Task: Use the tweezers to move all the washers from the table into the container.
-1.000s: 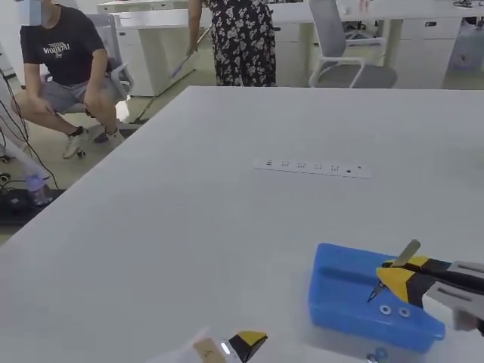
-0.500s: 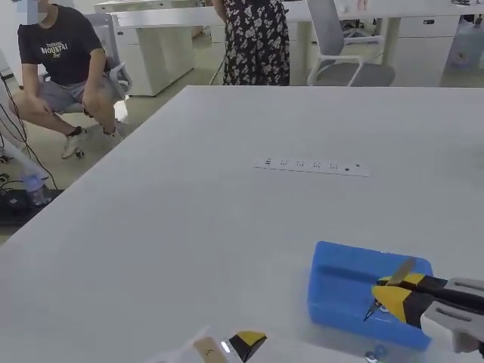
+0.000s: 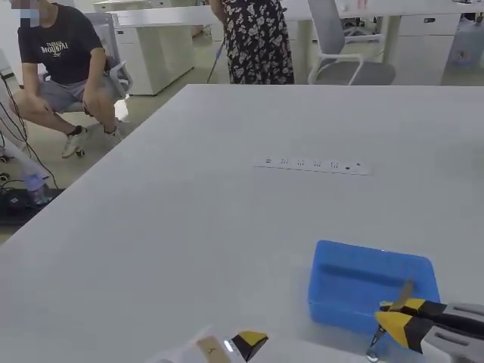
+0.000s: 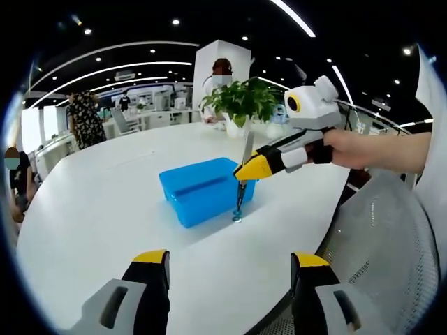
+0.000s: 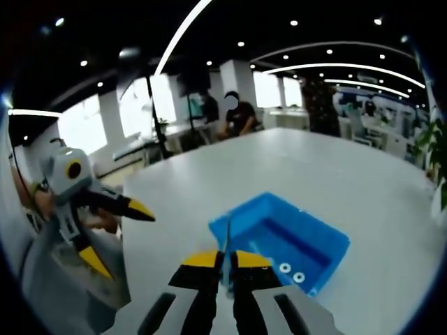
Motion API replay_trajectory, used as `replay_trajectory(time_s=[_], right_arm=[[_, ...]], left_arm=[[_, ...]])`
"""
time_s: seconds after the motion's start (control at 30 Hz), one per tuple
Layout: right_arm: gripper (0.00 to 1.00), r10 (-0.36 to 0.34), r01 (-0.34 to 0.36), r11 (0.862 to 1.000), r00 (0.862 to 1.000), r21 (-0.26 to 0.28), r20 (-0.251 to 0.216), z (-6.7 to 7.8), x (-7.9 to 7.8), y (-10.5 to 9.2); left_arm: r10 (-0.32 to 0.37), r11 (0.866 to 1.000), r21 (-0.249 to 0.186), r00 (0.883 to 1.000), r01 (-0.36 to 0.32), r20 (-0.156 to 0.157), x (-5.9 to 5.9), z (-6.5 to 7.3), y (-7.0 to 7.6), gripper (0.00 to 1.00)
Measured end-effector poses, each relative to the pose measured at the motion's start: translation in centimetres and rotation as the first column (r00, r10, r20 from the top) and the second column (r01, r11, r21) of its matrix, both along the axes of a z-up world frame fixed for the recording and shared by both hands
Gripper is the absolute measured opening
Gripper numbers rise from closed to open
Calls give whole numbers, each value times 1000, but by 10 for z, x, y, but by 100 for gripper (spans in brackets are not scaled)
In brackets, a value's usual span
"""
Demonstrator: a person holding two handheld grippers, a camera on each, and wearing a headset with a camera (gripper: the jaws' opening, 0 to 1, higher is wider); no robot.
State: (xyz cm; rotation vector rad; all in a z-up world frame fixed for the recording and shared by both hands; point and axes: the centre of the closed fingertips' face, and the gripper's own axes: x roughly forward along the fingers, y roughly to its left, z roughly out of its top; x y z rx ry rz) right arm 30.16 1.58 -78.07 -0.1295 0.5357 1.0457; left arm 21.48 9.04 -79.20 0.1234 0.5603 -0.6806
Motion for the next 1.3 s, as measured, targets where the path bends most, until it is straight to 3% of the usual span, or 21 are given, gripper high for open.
replay_trajectory(time_s=[0.23,0.7,0.83,1.1,1.3], right_arm=[[4,5,-5,1000,1000,-21,-17,-12,2,0],[4,27,-28,999,999,-45,-29,-21,-2,4],[4,52,-53,996,999,-75,-12,-25,-7,5],[4,43,-43,998,999,-56,-7,-24,-7,7],[4,91,-87,991,995,-99,39,-25,-15,12]], left_arm=[[-2,1000,0,1000,2,-2,0,0,0,71],[0,1000,-4,1000,0,-5,0,0,0,71],[-3,1000,-3,1000,3,-6,-1,0,-1,70],[-7,1000,-3,1000,7,-7,-2,0,-2,71],[-9,1000,-1,1000,9,-8,-2,-1,-2,70]])
